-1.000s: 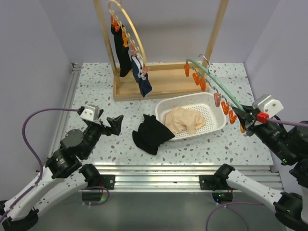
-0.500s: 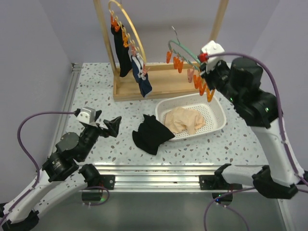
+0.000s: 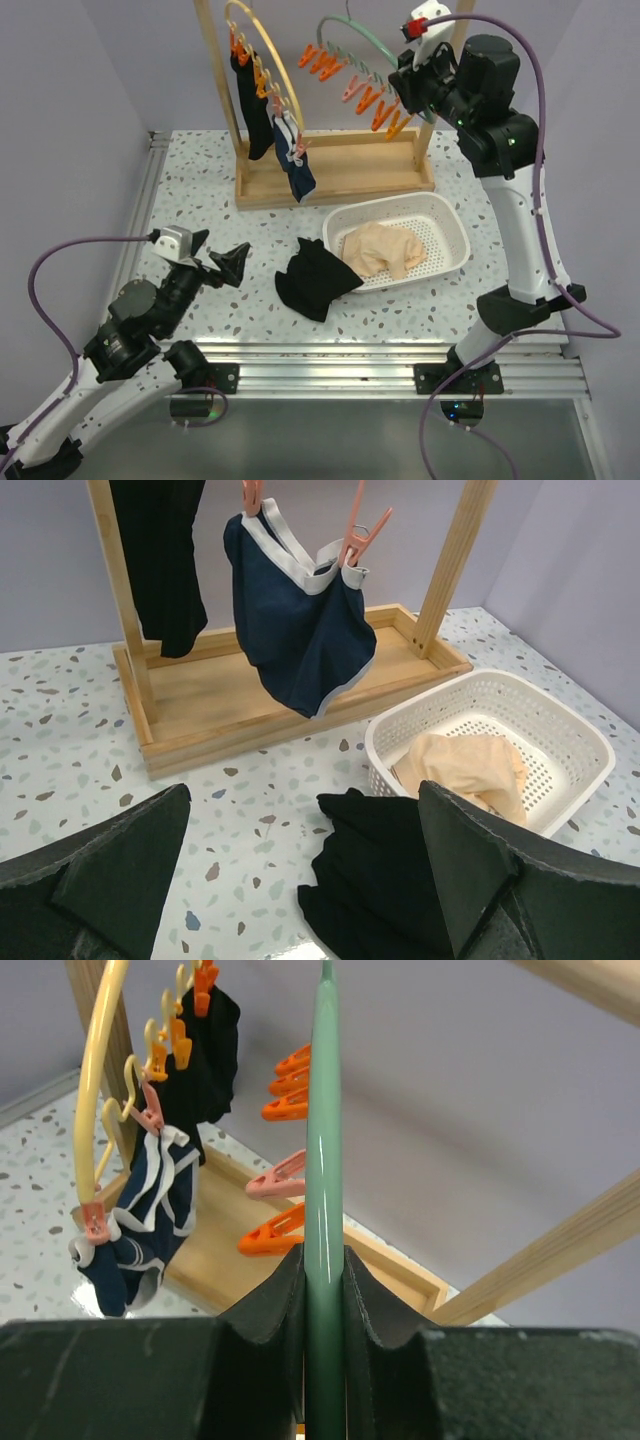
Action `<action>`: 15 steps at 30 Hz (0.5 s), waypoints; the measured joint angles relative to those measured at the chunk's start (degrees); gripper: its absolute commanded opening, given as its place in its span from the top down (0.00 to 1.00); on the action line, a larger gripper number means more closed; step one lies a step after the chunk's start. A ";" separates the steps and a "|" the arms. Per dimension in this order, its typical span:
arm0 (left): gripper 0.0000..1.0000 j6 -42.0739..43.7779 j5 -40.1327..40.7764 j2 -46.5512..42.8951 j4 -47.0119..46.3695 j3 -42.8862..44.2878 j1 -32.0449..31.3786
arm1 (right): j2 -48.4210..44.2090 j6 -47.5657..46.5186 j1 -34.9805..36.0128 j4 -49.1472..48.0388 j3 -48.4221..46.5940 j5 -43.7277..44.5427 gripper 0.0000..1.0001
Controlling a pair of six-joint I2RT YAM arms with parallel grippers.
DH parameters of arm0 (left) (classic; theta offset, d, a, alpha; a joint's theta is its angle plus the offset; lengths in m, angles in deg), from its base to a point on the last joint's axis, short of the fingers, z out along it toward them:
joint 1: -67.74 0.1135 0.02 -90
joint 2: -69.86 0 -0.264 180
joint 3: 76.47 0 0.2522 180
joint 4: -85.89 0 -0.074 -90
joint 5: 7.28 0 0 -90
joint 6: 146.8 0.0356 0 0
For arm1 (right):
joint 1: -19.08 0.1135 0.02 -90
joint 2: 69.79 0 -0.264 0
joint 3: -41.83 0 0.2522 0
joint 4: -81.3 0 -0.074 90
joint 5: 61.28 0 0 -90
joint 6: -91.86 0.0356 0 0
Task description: Remove the underwear clipped to the hanger
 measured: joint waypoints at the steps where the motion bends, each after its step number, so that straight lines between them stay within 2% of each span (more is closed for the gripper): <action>1: 0.00 0.00 -0.04 0.04 0.00 0.00 0.00 | 0.20 0.42 -0.37 -0.17 -0.70 -0.50 1.00; 15: 0.00 0.00 -0.17 0.85 0.20 -0.04 0.00 | 7.39 11.21 -9.05 -5.64 -5.77 -4.24 1.00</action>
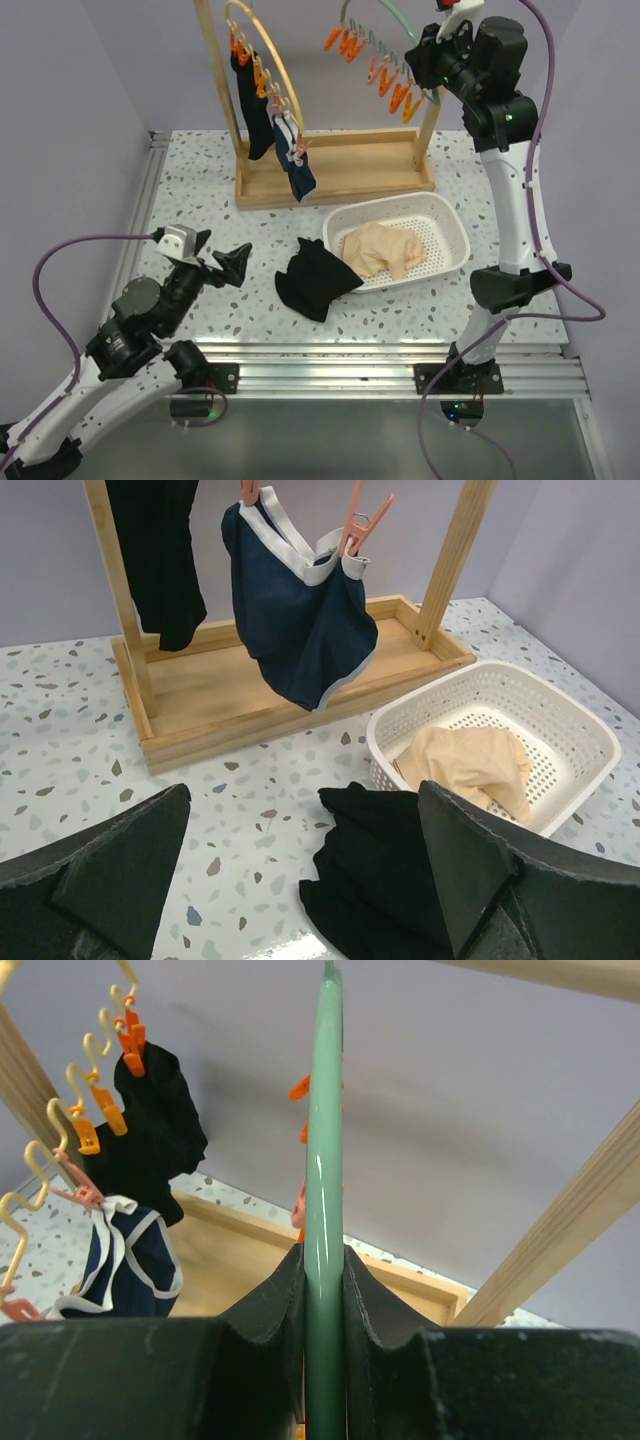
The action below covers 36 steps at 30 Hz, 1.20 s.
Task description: Remove the underwear clipped to the hanger
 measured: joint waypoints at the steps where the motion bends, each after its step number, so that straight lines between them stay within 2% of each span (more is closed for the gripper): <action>1: 0.00 0.00 0.00 0.11 0.02 0.00 0.00 | 0.61 0.63 -0.39 -0.37 0.02 -0.13 1.00; 12: 0.00 -0.02 0.04 0.96 -0.02 -0.44 0.00 | 2.19 5.55 -3.32 -1.99 3.13 -4.48 1.00; 15: 0.00 -0.04 0.00 1.97 0.00 -1.01 0.00 | 1.64 5.86 -3.34 -3.30 5.42 -5.42 0.95; 18: 0.00 -0.46 -0.20 4.04 0.00 -1.29 0.02 | 0.52 5.92 -3.34 -4.68 7.72 -5.66 0.84; 19: 0.00 -0.63 -0.28 5.01 -0.09 -1.29 0.00 | 0.02 5.90 -3.34 -4.96 8.39 -5.66 0.71; 21: 0.00 -1.62 -0.31 7.52 -0.22 -1.31 0.02 | -1.01 5.62 -3.37 -5.22 9.57 -5.66 0.53; 22: 0.00 -2.27 -0.39 9.29 -0.28 -1.29 0.02 | -1.79 5.42 -3.39 -5.40 10.34 -5.64 0.29; 24: 0.00 -3.85 -0.81 13.92 -0.17 -1.01 0.02 | -3.78 4.72 -3.48 -5.62 12.13 -5.53 0.01; 29: 0.00 -7.85 -3.13 27.21 -0.28 -0.74 -1.36 | -12.70 1.38 -3.76 -6.25 19.85 -5.14 0.01; 36: 0.00 -7.76 -2.45 38.77 -2.86 -0.74 -10.19 | -30.80 -4.87 -5.11 -7.08 36.74 -3.67 0.01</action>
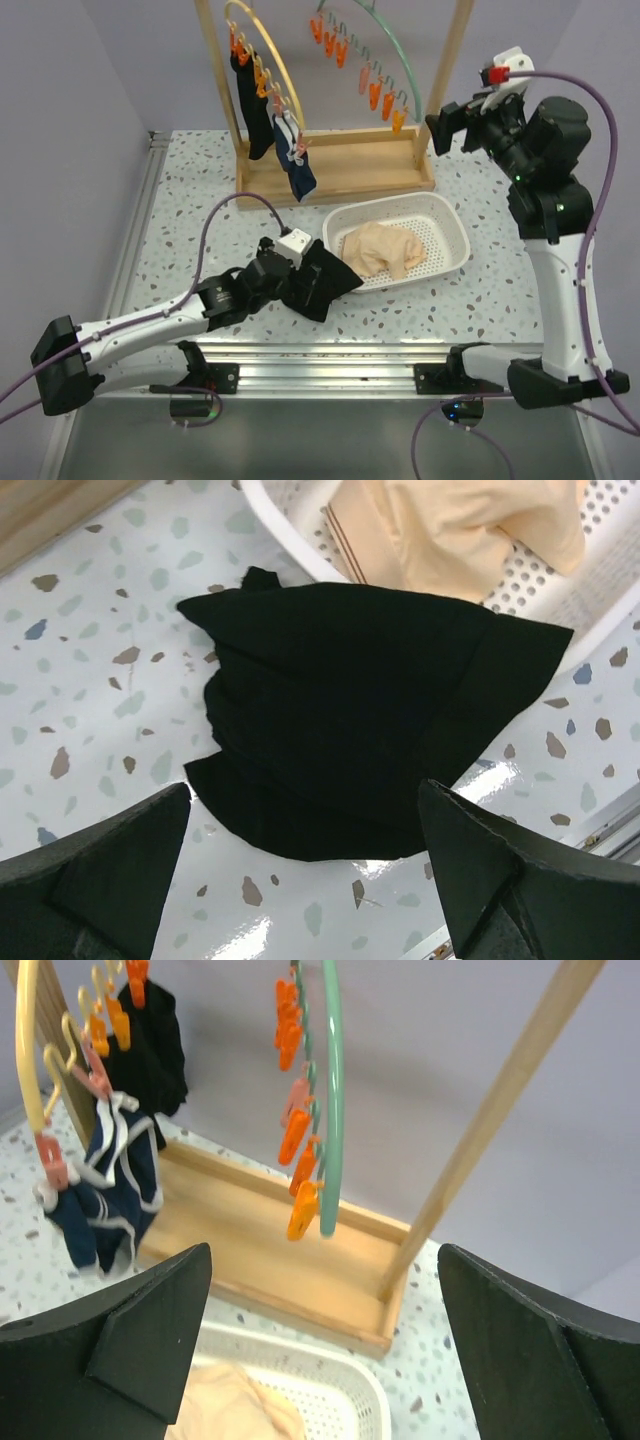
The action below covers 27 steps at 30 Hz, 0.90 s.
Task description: Remove the underwear clipped to the hanger
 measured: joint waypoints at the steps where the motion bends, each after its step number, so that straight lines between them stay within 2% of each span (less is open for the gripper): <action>1: 0.00 0.48 -0.31 1.36 -0.63 0.00 -0.70 | -1.97 -0.81 -0.13 0.00 2.23 0.02 0.01; 8: 0.00 3.26 -3.96 10.99 -6.60 0.04 -3.82 | -15.02 -7.43 -0.20 3.15 20.63 -2.10 0.01; 13: 0.07 2.73 -3.32 21.92 -8.07 1.66 -5.33 | -18.23 -10.34 -0.20 6.38 30.14 -5.07 0.01; 17: 0.15 1.38 0.17 30.38 -7.87 4.31 -5.77 | -20.68 -11.93 -0.20 8.37 35.87 -7.78 0.01; 20: 0.39 0.15 2.99 33.53 -8.50 5.97 -5.90 | -23.12 -12.68 -0.20 8.79 39.45 -8.22 0.01; 21: 0.51 -0.07 3.82 34.16 -8.81 6.29 -5.95 | -23.82 -12.83 -0.20 8.98 40.30 -8.28 0.01; 23: 0.64 -0.37 5.27 34.75 -9.16 6.36 -6.05 | -24.70 -13.09 -0.20 9.33 41.24 -8.31 0.01; 24: 0.76 -0.35 6.05 34.71 -9.09 6.34 -6.34 | -24.83 -13.14 -0.20 9.29 41.53 -8.31 0.01; 27: 0.93 -0.13 8.07 33.14 -8.63 6.27 -7.23 | -25.29 -13.29 -0.20 9.25 42.32 -8.22 0.01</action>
